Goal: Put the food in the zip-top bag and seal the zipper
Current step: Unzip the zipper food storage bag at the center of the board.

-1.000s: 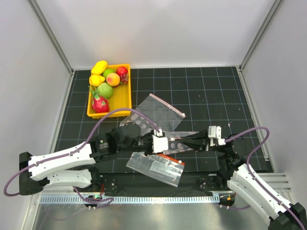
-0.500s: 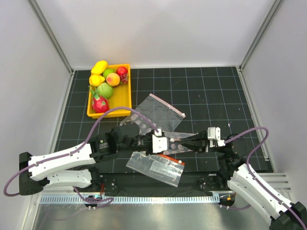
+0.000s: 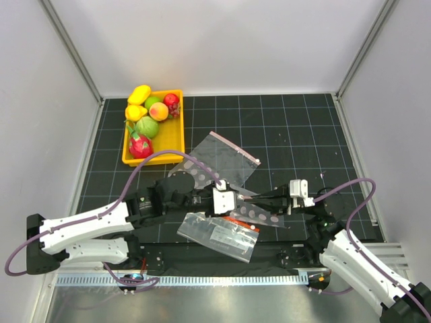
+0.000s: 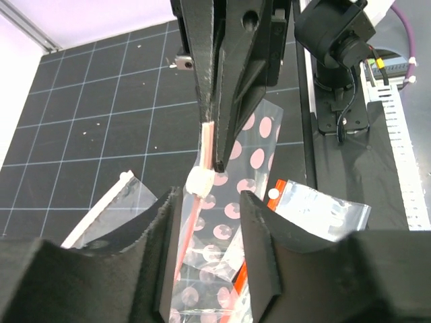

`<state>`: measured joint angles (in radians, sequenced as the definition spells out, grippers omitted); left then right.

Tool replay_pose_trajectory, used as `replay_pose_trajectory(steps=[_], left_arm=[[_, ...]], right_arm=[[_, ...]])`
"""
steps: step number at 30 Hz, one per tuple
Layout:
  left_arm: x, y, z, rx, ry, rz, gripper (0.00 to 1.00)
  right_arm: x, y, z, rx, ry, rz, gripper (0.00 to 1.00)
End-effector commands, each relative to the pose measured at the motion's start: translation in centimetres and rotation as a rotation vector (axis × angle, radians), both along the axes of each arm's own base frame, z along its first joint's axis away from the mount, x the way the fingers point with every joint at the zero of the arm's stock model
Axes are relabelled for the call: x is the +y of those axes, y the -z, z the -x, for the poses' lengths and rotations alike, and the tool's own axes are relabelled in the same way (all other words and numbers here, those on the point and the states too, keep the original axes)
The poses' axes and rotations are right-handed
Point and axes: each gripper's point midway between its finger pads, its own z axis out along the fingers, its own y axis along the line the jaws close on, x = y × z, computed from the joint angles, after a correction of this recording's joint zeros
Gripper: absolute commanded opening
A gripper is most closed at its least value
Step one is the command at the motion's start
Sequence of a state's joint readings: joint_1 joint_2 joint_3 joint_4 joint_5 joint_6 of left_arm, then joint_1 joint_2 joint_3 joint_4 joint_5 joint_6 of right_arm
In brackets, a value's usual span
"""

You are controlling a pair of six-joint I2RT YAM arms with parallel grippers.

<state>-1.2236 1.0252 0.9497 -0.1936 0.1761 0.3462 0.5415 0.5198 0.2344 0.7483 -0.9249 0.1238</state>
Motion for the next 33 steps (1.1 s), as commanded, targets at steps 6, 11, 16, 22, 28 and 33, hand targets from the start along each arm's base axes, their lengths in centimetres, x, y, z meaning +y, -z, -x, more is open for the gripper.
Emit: replay_pose_trajectory(steps=[6,11,16,22,28,33], left_arm=[[0.3,-3.2,-0.2,-0.049,-0.015,0.116,0.54],[0.0,-3.0,-0.2,-0.048,-0.012,0.110,0.52],[-0.6,-2.3,-0.5,-0.036,-0.013,0.078,0.48],[-0.9,-2.0,-0.7,-0.033,-0.017,0.063,0.36],[-1.1,-2.2,-0.4,-0.022,-0.004,0.061,0.00],[-0.9,-2.8,0.0,-0.011,0.011,0.082,0.00]], right_arm=[[0.1,-1.4,0.3,-0.059,-0.010,-0.011,0.01],[0.2,-1.4,0.4,-0.059,-0.017,-0.008,0.01],[0.2,-1.3,0.6,-0.061,-0.024,-0.005,0.01],[0.3,-1.3,0.8,-0.065,-0.033,-0.004,0.01],[0.4,-1.1,0.6,-0.066,-0.030,0.006,0.01],[0.8,-0.7,0.5,-0.056,-0.035,0.026,0.01]])
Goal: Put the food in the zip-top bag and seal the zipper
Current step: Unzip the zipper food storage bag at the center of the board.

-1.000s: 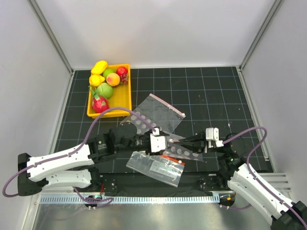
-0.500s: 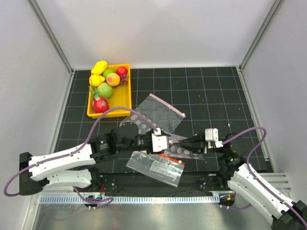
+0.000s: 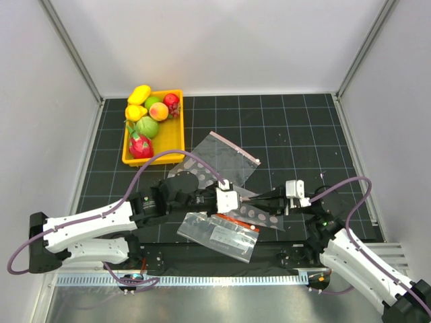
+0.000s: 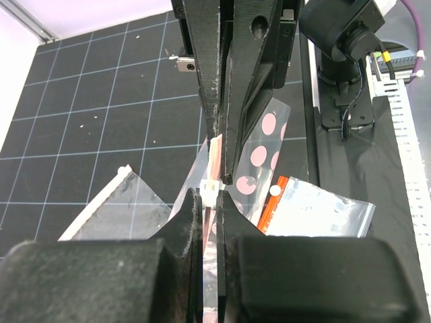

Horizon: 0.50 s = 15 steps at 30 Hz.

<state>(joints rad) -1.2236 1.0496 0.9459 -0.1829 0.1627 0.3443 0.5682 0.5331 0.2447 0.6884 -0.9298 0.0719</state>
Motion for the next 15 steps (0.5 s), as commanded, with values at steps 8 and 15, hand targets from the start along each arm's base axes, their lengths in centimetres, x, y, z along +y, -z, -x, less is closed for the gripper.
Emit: replay_pose_trajectory(steps=[8,15], left_arm=[[-0.6,-4.6,1.5,0.012,0.074,0.131,0.00],[-0.1,-5.8,2.4,0.035,0.101,0.178,0.00]], right_arm=[[1.0,-0.6,0.0,-0.057,-0.014,0.042,0.01],[1.5,0.4,-0.5,-0.038,0.004,0.097,0.01]])
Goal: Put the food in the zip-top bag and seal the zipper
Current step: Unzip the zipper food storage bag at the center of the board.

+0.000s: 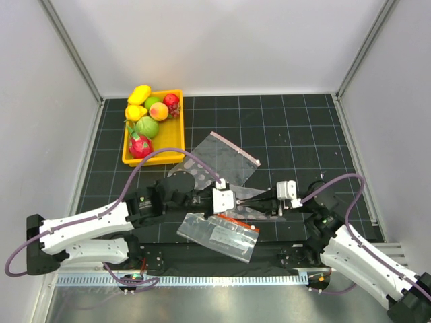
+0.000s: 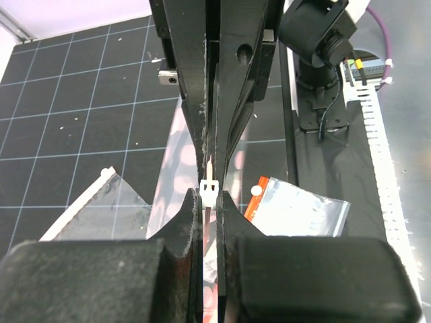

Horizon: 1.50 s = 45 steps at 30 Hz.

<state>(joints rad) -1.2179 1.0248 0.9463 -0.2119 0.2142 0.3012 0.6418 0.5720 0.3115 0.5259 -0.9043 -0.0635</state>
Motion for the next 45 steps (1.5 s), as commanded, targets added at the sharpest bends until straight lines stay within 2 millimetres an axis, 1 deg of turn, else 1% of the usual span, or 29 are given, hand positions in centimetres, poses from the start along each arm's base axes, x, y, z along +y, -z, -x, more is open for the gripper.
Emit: replay_pose_trajectory(steps=[1,5,9,12,14,15,16,17,18,19,21,22,24,25,26,28,29,30,31,32,34,35,36,38,39,41,42,43,45], left_arm=[[-0.5,-5.7,1.4,-0.018,0.065,0.175,0.00],[-0.6,-5.9,1.5,-0.012,0.072,0.179,0.00],[-0.3,-5.3,0.9,-0.027,0.037,0.161,0.00],[-0.2,-4.5,0.3,-0.036,0.005,0.141,0.00],[-0.1,-4.0,-0.4,-0.032,-0.035,0.123,0.00],[-0.2,-3.2,-0.9,-0.019,-0.065,0.099,0.00],[-0.1,-3.2,-1.4,-0.016,-0.092,0.089,0.00],[0.2,-2.4,-2.0,-0.012,-0.126,0.049,0.00],[0.0,-1.5,-2.2,-0.008,-0.135,0.017,0.00],[0.0,-1.2,-2.4,-0.006,-0.148,0.006,0.00],[0.3,-0.6,-2.9,-0.013,-0.173,-0.019,0.00],[0.4,-0.6,-3.1,-0.016,-0.180,-0.016,0.00],[0.8,-0.5,-3.3,-0.012,-0.194,-0.017,0.00],[0.8,-0.6,-3.3,-0.012,-0.196,-0.012,0.00],[1.0,-0.4,-3.4,-0.009,-0.200,-0.013,0.00],[1.2,-0.5,-3.4,-0.005,-0.208,-0.009,0.00],[1.2,-0.5,-3.4,-0.003,-0.208,-0.009,0.00],[1.3,-0.3,-3.4,-0.003,-0.210,-0.012,0.00],[1.3,-0.1,-3.4,0.000,-0.211,-0.017,0.00],[1.3,-0.2,-3.5,0.000,-0.215,-0.016,0.00],[1.2,0.0,-3.6,0.007,-0.221,-0.024,0.00],[1.1,0.3,-3.6,0.011,-0.220,-0.035,0.00],[1.0,0.4,-3.7,0.013,-0.221,-0.041,0.00],[0.9,0.7,-3.8,0.018,-0.226,-0.057,0.00],[0.9,0.7,-3.9,0.018,-0.228,-0.059,0.00],[0.9,0.9,-3.9,0.021,-0.231,-0.068,0.00],[0.9,1.1,-3.9,0.022,-0.231,-0.071,0.00],[0.9,1.0,-4.0,0.021,-0.234,-0.072,0.00],[1.0,1.1,-4.0,0.023,-0.236,-0.075,0.00]], right_arm=[[0.4,-0.2,-0.7,-0.023,0.026,0.027,0.01],[0.6,0.0,-0.8,-0.020,0.024,0.044,0.01],[0.4,-0.3,-0.8,-0.032,0.041,0.031,0.01],[-0.1,-0.9,-1.1,-0.048,0.087,0.007,0.01],[-0.4,-1.3,-1.0,-0.062,0.107,-0.013,0.01],[-0.6,-1.5,-1.1,-0.065,0.120,-0.021,0.01],[-0.9,-1.8,-1.3,-0.069,0.143,-0.035,0.01],[-1.0,-1.9,-1.4,-0.068,0.159,-0.043,0.01],[-1.2,-2.0,-1.6,-0.069,0.174,-0.051,0.01],[-1.4,-2.1,-2.0,-0.065,0.206,-0.060,0.01],[-2.0,-2.7,-2.1,-0.079,0.240,-0.089,0.01],[-2.4,-2.8,-2.6,-0.074,0.281,-0.101,0.01],[-3.2,-3.6,-2.7,-0.091,0.329,-0.141,0.01],[-3.8,-3.6,-3.6,-0.081,0.391,-0.156,0.01],[-4.6,-4.3,-3.7,-0.093,0.429,-0.189,0.01],[-5.6,-4.3,-4.3,-0.090,0.496,-0.213,0.01],[-6.4,-4.6,-5.1,-0.084,0.560,-0.238,0.01],[-7.1,-5.1,-5.0,-0.095,0.587,-0.266,0.01],[-7.7,-4.9,-5.4,-0.087,0.624,-0.274,0.01],[-8.6,-5.0,-6.2,-0.072,0.690,-0.293,0.01],[-10.0,-5.0,-7.0,-0.056,0.778,-0.310,0.01],[-10.7,-4.9,-7.4,-0.044,0.822,-0.313,0.01],[-12.2,-4.6,-8.6,-0.007,0.926,-0.323,0.01],[-13.6,-4.1,-9.2,0.023,1.008,-0.334,0.01],[-14.7,-3.9,-9.7,0.045,1.074,-0.347,0.01],[-16.2,-3.8,-10.0,0.066,1.145,-0.373,0.01],[-17.5,-3.3,-10.3,0.088,1.221,-0.390,0.01],[-18.4,-3.3,-10.4,0.104,1.261,-0.416,0.01],[-20.1,-2.7,-10.6,0.138,1.349,-0.441,0.01]])
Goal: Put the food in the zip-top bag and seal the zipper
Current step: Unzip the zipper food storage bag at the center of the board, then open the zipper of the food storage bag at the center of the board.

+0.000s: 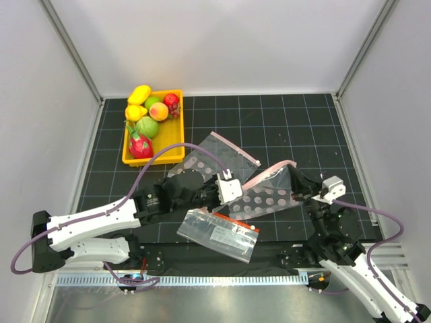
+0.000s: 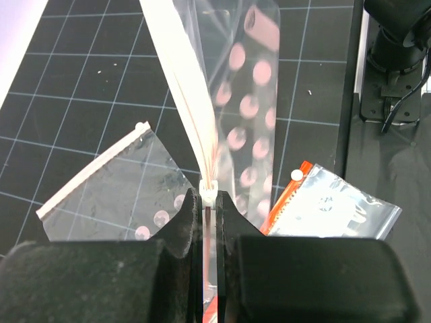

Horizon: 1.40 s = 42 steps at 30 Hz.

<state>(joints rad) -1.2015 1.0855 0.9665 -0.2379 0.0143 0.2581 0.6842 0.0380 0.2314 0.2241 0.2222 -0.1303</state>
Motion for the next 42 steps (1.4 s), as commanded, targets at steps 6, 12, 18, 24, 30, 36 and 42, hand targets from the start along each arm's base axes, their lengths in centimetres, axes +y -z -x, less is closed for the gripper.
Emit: replay_pose_trajectory(steps=[6,12,18,24,30,36,42], left_arm=[[2.2,0.8,-2.5,0.068,-0.187,-0.067,0.00],[3.5,1.0,-3.7,0.072,-0.285,-0.099,0.01],[4.2,1.4,-3.8,0.099,-0.326,-0.140,0.47],[3.0,-1.0,-3.2,0.063,-0.260,0.036,0.75],[4.4,-4.7,-6.0,0.112,-0.523,0.442,1.00],[8.1,-5.9,-7.6,0.137,-0.747,0.495,1.00],[10.3,-4.1,-10.0,0.201,-0.857,0.439,1.00]], right_arm=[[-8.2,1.0,-1.5,0.101,0.428,-0.180,0.01],[-8.3,1.1,-1.5,0.105,0.434,-0.182,0.01],[-4.9,-0.2,-1.2,0.021,0.254,-0.114,0.01],[0.4,-0.3,-2.3,0.035,0.062,0.026,0.01],[5.0,-1.1,-3.4,0.084,-0.102,0.085,0.01],[8.2,-2.6,-3.7,0.098,-0.225,0.210,0.01],[11.3,-1.6,-3.8,0.060,-0.350,0.278,0.01]])
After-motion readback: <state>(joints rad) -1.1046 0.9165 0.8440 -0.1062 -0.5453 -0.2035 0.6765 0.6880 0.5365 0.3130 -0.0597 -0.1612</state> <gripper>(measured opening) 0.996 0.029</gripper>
